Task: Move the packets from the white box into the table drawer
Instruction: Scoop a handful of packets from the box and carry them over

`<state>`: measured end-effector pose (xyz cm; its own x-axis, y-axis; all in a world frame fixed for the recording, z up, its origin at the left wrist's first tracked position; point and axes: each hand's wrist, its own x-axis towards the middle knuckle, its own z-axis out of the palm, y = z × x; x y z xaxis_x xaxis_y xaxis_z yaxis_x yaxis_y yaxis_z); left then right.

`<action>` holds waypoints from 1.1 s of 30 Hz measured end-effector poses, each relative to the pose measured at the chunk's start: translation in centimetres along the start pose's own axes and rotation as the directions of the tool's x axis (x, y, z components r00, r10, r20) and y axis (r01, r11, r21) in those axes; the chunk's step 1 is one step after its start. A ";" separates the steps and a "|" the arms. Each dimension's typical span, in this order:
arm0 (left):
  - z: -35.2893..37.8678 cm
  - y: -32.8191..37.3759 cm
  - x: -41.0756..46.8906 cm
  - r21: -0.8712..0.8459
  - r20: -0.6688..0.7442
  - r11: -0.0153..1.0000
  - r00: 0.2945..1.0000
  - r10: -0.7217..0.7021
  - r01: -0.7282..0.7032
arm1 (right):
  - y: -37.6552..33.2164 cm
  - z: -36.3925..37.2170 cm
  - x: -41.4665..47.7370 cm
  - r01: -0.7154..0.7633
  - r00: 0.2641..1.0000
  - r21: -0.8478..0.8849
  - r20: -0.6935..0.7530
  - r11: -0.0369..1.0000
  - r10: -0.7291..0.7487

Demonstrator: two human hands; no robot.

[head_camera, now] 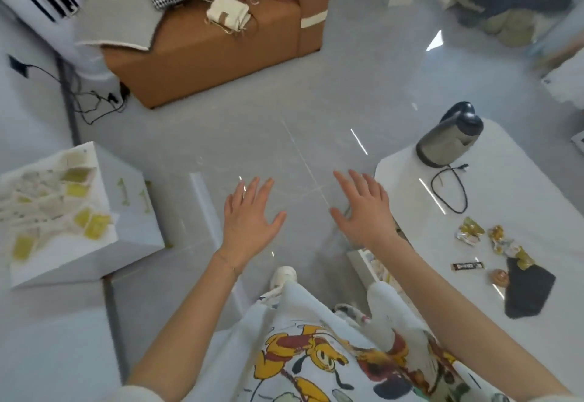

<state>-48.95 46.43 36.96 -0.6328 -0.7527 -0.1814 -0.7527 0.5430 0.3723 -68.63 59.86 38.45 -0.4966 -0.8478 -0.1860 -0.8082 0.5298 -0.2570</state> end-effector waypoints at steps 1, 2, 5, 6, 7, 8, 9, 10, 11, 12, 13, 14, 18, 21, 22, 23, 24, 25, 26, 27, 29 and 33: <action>-0.8 -1.4 0.4 -0.004 -0.016 1.000 0.999 -0.028 0.028 | -1.4 0.1 1.3 0.033 0.999 -0.007 -0.005 0.999 -0.033; -1.5 -2.7 0.7 -0.010 -0.034 0.998 0.998 -0.057 0.056 | -2.8 0.1 2.5 0.066 0.998 -0.015 -0.003 0.998 -0.066; -3.7 -6.4 1.6 -0.040 -0.088 0.989 0.986 -0.143 0.140 | -6.5 0.2 6.3 0.142 0.990 -0.023 0.017 0.990 -0.142; -4.4 -7.5 1.9 -0.053 -0.098 0.985 0.981 -0.170 0.165 | -7.7 0.2 7.5 0.164 0.986 -0.023 0.021 0.986 -0.163; -5.0 -8.6 2.1 -0.069 -0.109 0.979 0.974 -0.199 0.192 | -8.8 0.1 8.8 0.189 0.982 -0.021 0.021 0.982 -0.189; -5.6 -9.6 2.5 -0.083 -0.121 0.973 0.966 -0.227 0.218 | -9.9 0.2 10.1 0.218 0.976 -0.019 0.020 0.976 -0.217; -6.0 -10.5 2.8 -0.094 -0.135 0.966 0.958 -0.252 0.241 | -11.1 0.2 11.4 0.244 0.970 -0.019 0.020 0.969 -0.244; -6.4 -11.4 3.2 -0.103 -0.149 0.959 0.949 -0.278 0.265 | -12.2 0.2 12.7 0.268 0.963 -0.017 0.028 0.963 -0.267; -6.8 -12.2 3.7 -0.111 -0.163 0.950 0.938 -0.306 0.291 | -13.3 0.3 14.1 0.289 0.957 -0.012 0.037 0.957 -0.289; -7.2 -12.9 4.2 -0.116 -0.177 0.941 0.926 -0.334 0.317 | -14.4 0.2 15.5 0.311 0.950 -0.006 0.045 0.950 -0.310; -7.6 -13.6 4.7 -0.127 -0.188 0.929 0.912 -0.366 0.347 | -15.4 0.2 17.1 0.332 0.942 0.000 0.054 0.943 -0.332; -8.0 -14.3 5.3 -0.137 -0.196 0.917 0.897 -0.396 0.375 | -16.5 0.0 18.6 0.353 0.934 0.006 0.058 0.936 -0.353; -9.7 -17.2 8.1 -0.161 -0.220 0.858 0.829 -0.514 0.489 | -20.9 -0.5 25.4 0.453 0.889 0.019 0.059 0.891 -0.454; -10.9 -19.2 10.5 -0.196 -0.244 0.806 0.768 -0.591 0.558 | -24.7 -0.5 29.9 0.540 0.835 -0.011 0.132 0.842 -0.534; -11.3 -19.8 11.2 -0.204 -0.247 0.789 0.749 -0.615 0.580 | -26.0 -0.4 31.1 0.569 0.815 -0.019 0.150 0.822 -0.560; -11.6 -20.3 11.7 -0.214 -0.245 0.770 0.730 -0.638 0.601 | -27.2 -0.3 32.2 0.597 0.793 -0.022 0.166 0.802 -0.586; -12.0 -20.9 12.1 -0.228 -0.239 0.749 0.710 -0.662 0.622 | -28.5 0.0 33.2 0.623 0.771 -0.018 0.182 0.782 -0.610; -12.3 -21.5 12.3 -0.252 -0.227 0.722 0.686 -0.691 0.644 | -29.8 0.2 34.1 0.651 0.745 -0.009 0.202 0.759 -0.636; -12.7 -22.1 12.3 -0.282 -0.216 0.692 0.659 -0.721 0.665 | -31.2 0.6 34.9 0.680 0.715 -0.002 0.225 0.733 -0.662; -13.0 -22.9 12.3 -0.313 -0.212 0.660 0.628 -0.749 0.683 | -32.7 0.8 35.7 0.712 0.680 0.001 0.249 0.702 -0.690; -13.8 -24.7 11.8 -0.362 -0.225 0.600 0.557 -0.799 0.714 | -36.4 1.3 37.3 0.779 0.601 -0.003 0.289 0.627 -0.745; -15.0 -28.6 10.1 -0.415 -0.246 0.492 0.426 -0.871 0.766 | -44.6 2.4 39.1 0.864 0.467 0.035 0.318 0.503 -0.825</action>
<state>-31.06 17.72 38.13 0.4308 -0.8849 -0.1771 -0.7791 -0.4638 0.4219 -51.20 3.15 40.33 0.5354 -0.8260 -0.1762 -0.8241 -0.4652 -0.3231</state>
